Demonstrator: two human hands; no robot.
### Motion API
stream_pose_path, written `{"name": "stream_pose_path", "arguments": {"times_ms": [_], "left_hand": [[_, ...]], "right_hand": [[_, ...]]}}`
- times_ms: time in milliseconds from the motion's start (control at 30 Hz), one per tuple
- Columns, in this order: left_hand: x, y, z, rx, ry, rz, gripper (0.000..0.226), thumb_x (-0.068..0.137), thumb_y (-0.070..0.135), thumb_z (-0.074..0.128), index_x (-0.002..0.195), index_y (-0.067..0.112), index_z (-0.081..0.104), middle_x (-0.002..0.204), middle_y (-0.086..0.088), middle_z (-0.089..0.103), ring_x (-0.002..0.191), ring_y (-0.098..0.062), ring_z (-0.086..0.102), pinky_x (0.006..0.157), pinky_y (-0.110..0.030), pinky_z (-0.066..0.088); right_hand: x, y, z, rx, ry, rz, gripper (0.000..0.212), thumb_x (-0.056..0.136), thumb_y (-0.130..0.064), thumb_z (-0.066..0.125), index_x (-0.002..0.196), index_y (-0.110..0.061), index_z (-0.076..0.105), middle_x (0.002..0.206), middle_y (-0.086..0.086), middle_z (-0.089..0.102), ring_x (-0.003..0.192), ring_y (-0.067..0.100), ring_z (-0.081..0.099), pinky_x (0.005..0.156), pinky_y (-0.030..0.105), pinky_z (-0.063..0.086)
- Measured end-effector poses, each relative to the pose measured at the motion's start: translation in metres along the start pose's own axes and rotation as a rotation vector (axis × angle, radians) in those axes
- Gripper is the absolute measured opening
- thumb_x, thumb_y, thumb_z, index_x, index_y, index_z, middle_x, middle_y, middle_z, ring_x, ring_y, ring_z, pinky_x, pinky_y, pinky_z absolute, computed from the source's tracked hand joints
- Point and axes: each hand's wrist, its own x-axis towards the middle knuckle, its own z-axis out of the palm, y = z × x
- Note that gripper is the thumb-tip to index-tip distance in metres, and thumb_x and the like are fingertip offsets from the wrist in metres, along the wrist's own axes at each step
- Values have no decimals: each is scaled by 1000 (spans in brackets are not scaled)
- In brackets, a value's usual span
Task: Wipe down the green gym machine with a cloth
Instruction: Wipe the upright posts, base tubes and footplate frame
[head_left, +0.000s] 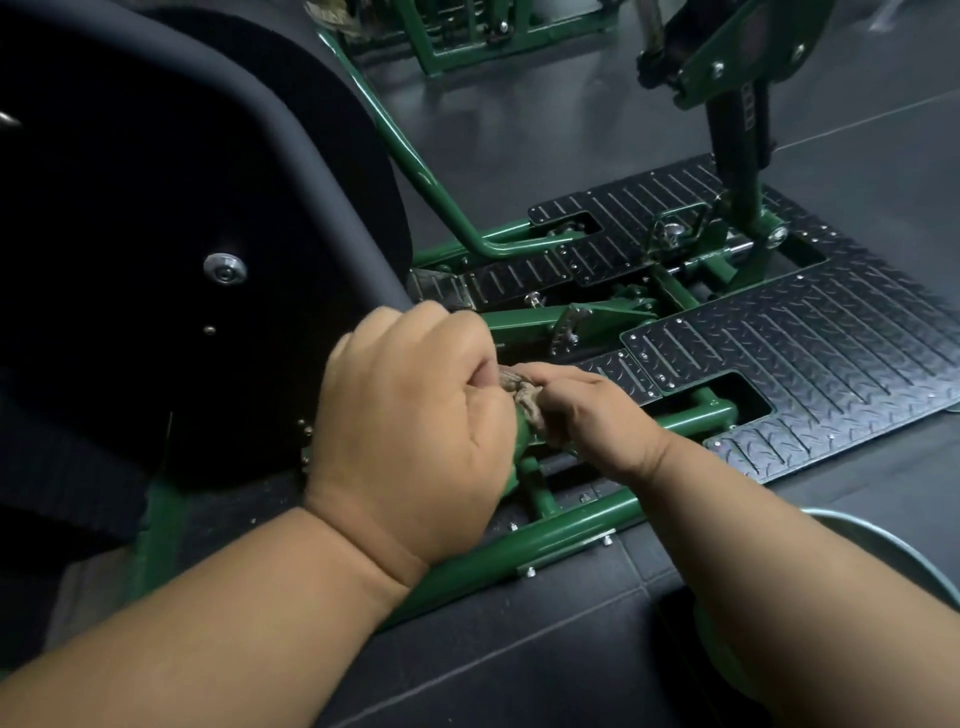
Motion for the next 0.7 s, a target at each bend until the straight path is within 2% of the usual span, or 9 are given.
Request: {"name": "stream_pose_path", "arguments": {"times_ms": [67,133,200,300,400,467,533,600,700], "left_hand": [[-5,-3,3,-50,71,-88,11,79,18,43,68,21,44,68,5,43,68,-27,42,62,-45,37],[-8,-5,6,-108,122,-152,11,80,16,43,70,20,43,68,6,43,67,-25,43,60,-41,34],[-10,-4,8,-166,164,-188,7,79,18,43,72,20,43,70,7,44,68,-22,44,61,-37,32],[-11,-4,9,-268,214,-239,5,77,26,40,75,22,40,74,9,44,71,-12,44,62,-25,30],[-14,-6,12,-320,244,-279,1,77,25,41,78,24,41,77,9,45,73,-11,45,63,-28,31],[-18,-8,14,-343,248,-310,5,78,18,44,79,23,43,78,8,46,75,-16,45,65,-36,36],[-22,-9,16,-354,236,-357,8,76,15,46,80,22,44,79,6,47,78,-21,46,68,-44,41],[-23,-9,17,-335,229,-386,9,75,16,47,80,23,44,81,6,47,79,-21,45,70,-43,41],[-22,-8,16,-320,245,-405,11,73,16,49,81,22,44,80,6,47,77,-15,44,68,-30,37]], "right_hand": [[-1,-8,11,52,15,-16,49,88,11,33,118,6,71,87,-6,73,73,-2,60,61,11,44],[-3,-19,22,73,19,-31,42,89,4,39,112,0,74,95,0,74,81,4,62,65,15,46],[-1,-33,31,-14,-14,-68,27,99,-3,45,89,-6,70,83,-4,66,76,8,55,68,22,44],[6,-48,41,-69,30,-25,42,108,-31,52,82,2,55,73,4,47,68,17,41,63,35,37],[15,-58,50,-283,100,-46,37,97,-31,51,87,4,60,79,19,60,74,21,50,72,51,48],[20,-64,54,-353,215,-42,38,103,-29,49,82,-5,69,80,10,70,75,19,60,75,46,54],[27,-68,53,-13,333,85,40,107,-27,49,90,-5,78,79,6,73,74,22,65,68,36,51],[42,-72,55,356,405,151,32,107,-19,49,109,-1,75,73,5,70,68,20,66,59,30,52],[55,-85,67,836,280,187,30,104,-5,42,124,8,61,68,6,62,60,15,61,55,27,53]]}}
